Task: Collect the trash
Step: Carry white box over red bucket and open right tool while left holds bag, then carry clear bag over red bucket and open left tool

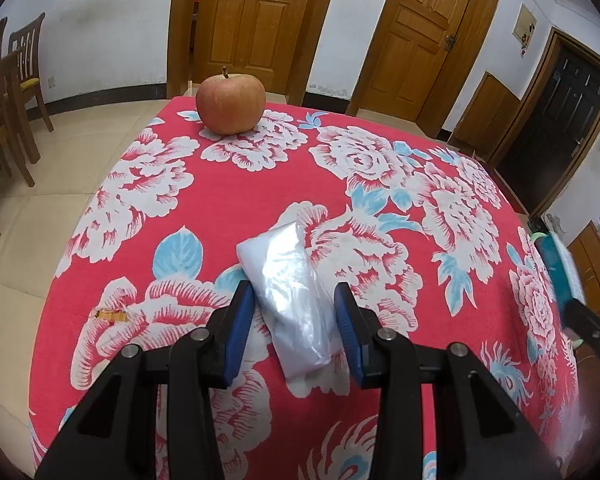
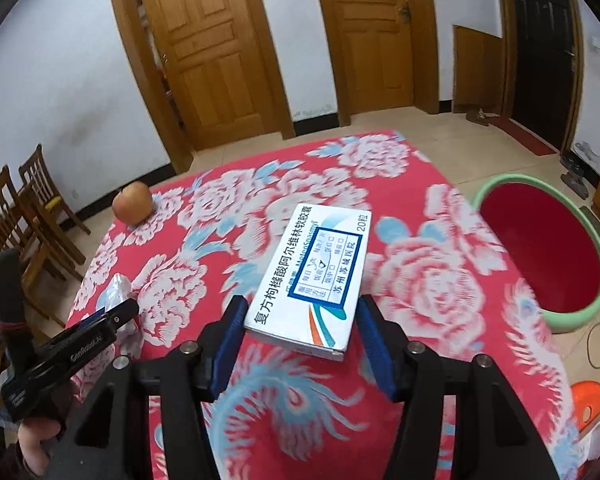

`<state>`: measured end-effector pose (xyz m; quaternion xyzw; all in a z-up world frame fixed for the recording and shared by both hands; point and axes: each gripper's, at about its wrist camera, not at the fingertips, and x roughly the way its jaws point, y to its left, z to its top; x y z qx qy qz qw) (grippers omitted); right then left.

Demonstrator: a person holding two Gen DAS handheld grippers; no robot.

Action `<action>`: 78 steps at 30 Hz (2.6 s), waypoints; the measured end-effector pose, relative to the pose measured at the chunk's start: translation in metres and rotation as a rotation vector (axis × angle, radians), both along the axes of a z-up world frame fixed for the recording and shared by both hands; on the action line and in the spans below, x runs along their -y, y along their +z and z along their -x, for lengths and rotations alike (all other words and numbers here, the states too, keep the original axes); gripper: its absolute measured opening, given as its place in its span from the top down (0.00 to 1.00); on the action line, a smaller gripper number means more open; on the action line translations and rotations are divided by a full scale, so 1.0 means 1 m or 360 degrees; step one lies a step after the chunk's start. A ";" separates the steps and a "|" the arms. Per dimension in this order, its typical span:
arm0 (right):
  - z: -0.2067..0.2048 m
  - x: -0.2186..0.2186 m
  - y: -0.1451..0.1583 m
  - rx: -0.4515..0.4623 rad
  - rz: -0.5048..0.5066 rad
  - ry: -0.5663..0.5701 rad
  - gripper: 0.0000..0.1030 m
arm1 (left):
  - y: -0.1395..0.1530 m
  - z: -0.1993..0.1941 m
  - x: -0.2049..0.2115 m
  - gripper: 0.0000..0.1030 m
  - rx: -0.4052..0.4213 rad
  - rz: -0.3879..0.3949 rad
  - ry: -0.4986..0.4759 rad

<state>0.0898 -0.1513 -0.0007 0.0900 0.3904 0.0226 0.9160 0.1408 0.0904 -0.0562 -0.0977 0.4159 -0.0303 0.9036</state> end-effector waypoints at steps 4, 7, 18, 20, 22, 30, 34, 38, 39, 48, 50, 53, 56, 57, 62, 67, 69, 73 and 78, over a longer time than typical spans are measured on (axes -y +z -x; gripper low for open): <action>0.016 0.026 0.008 0.0036 -0.0026 -0.0079 0.43 | 0.005 0.002 0.009 0.60 0.0011 -0.0013 -0.0038; 0.026 0.046 0.014 0.0066 -0.0047 -0.0143 0.43 | 0.012 0.005 0.021 0.60 0.0021 0.0001 -0.0083; 0.051 0.123 0.018 0.0124 -0.0134 -0.0386 0.43 | 0.040 0.010 0.062 0.60 0.0026 0.0070 -0.0265; 0.053 0.137 0.017 0.0129 -0.0155 -0.0427 0.43 | 0.045 0.009 0.076 0.60 0.0034 0.0054 -0.0301; 0.054 0.149 0.015 0.0129 -0.0174 -0.0459 0.43 | 0.050 0.007 0.089 0.60 0.0044 0.0037 -0.0334; 0.052 0.200 0.000 0.0103 -0.0246 -0.0596 0.43 | 0.060 -0.004 0.145 0.60 0.0047 -0.0021 -0.0492; 0.046 0.220 -0.011 0.0075 -0.0269 -0.0659 0.42 | 0.061 -0.010 0.176 0.60 0.0051 -0.0053 -0.0584; 0.039 0.240 -0.021 0.0065 -0.0299 -0.0707 0.42 | 0.061 -0.018 0.210 0.60 0.0047 -0.0073 -0.0677; 0.038 0.244 -0.022 0.0065 -0.0305 -0.0716 0.42 | 0.061 -0.019 0.215 0.60 0.0045 -0.0077 -0.0692; 0.038 0.270 -0.029 0.0103 -0.0426 -0.0777 0.42 | 0.057 -0.024 0.286 0.60 0.0043 -0.0107 -0.0879; 0.043 0.275 -0.028 0.0117 -0.0458 -0.0802 0.41 | 0.055 -0.026 0.303 0.60 0.0041 -0.0107 -0.0922; 0.053 0.280 -0.026 0.0134 -0.0476 -0.0883 0.33 | 0.049 -0.025 0.328 0.60 0.0034 -0.0116 -0.0981; 0.062 0.286 -0.027 0.0132 -0.0463 -0.0942 0.32 | 0.043 -0.026 0.350 0.60 0.0016 -0.0128 -0.1033; 0.064 0.290 -0.027 0.0127 -0.0462 -0.0957 0.31 | 0.042 -0.026 0.355 0.60 0.0010 -0.0132 -0.1045; 0.074 0.300 -0.029 0.0129 -0.0472 -0.1027 0.27 | 0.036 -0.027 0.382 0.60 0.0000 -0.0173 -0.1089; 0.081 0.305 -0.031 0.0131 -0.0497 -0.1043 0.26 | 0.036 -0.029 0.396 0.42 0.0015 -0.0211 -0.1089; 0.081 0.307 -0.031 0.0136 -0.0502 -0.1046 0.26 | 0.037 -0.028 0.398 0.38 0.0030 -0.0209 -0.1089; 0.082 0.308 -0.030 0.0142 -0.0514 -0.1048 0.25 | 0.037 -0.026 0.396 0.37 0.0015 -0.0216 -0.1066; 0.085 0.301 -0.025 0.0149 -0.0506 -0.1007 0.21 | 0.039 -0.020 0.381 0.34 -0.0037 -0.0152 -0.0973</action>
